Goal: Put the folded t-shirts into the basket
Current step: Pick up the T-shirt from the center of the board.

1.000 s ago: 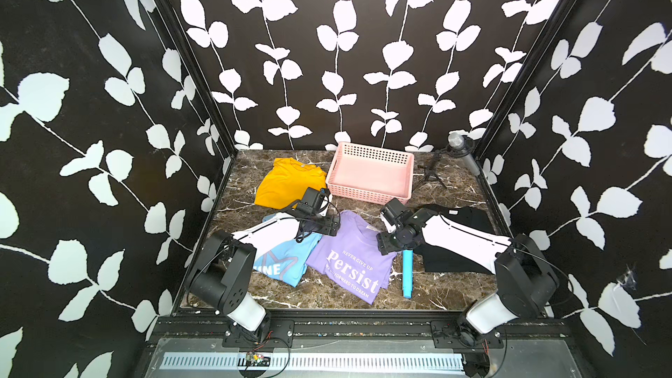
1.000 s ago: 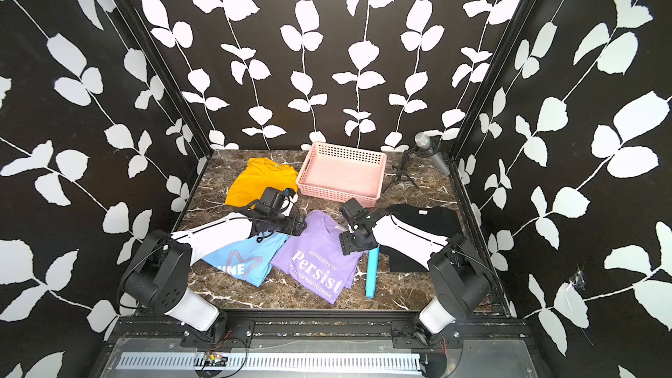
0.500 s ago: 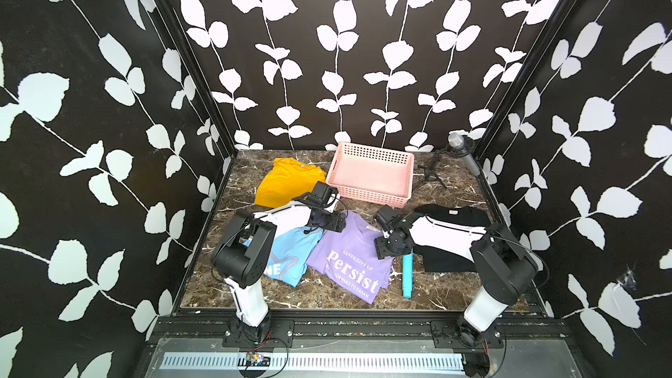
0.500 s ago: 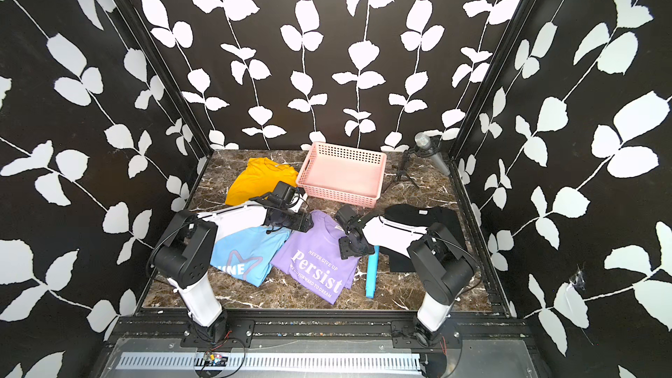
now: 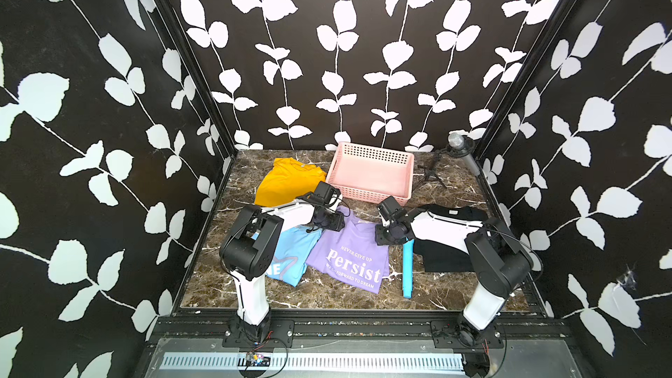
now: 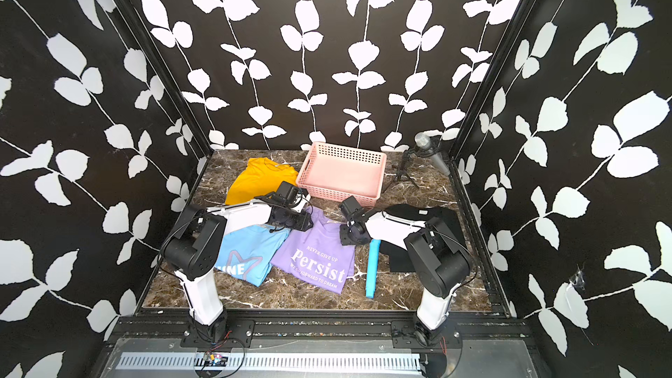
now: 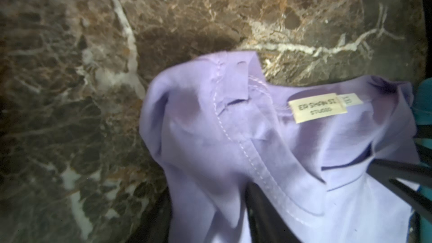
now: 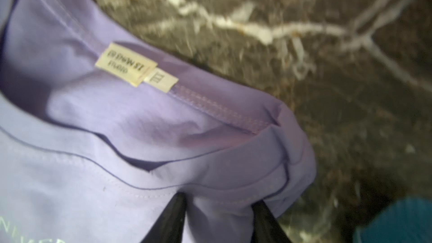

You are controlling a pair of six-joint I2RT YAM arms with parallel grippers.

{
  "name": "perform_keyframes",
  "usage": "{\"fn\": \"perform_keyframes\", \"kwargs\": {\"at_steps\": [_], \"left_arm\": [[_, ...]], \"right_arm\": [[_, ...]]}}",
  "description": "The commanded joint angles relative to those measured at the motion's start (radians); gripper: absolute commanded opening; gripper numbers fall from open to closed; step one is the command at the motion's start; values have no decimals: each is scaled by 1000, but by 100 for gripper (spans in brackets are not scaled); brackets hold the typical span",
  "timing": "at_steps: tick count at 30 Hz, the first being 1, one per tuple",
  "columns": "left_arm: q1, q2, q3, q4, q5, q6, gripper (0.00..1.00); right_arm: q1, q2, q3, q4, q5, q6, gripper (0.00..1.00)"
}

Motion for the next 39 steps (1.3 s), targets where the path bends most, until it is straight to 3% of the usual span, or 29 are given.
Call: {"fn": "perform_keyframes", "kwargs": {"at_steps": [1, 5, 10, 11, 25, 33, 39], "left_arm": [[-6, 16, -69, 74, 39, -100, 37], [-6, -12, -121, 173, 2, -177, 24], [-5, -85, -196, 298, -46, -264, 1], [-6, -99, -210, 324, -48, -281, 0], [-6, -365, -335, 481, -94, -379, 0], [-6, -501, -291, 469, -102, -374, 0], [-6, -499, -158, 418, -131, -323, 0]], "right_arm": [[-19, 100, 1, 55, -82, -19, 39], [-36, 128, 38, 73, -96, -38, 29], [-53, 74, 11, 132, -56, -43, 1], [-52, 51, -5, 150, -48, -44, 0], [-49, -347, -252, 429, 50, -35, 0], [-47, -510, -200, 398, 79, -45, 0], [-47, -526, -74, 312, 150, -60, 0]]}}
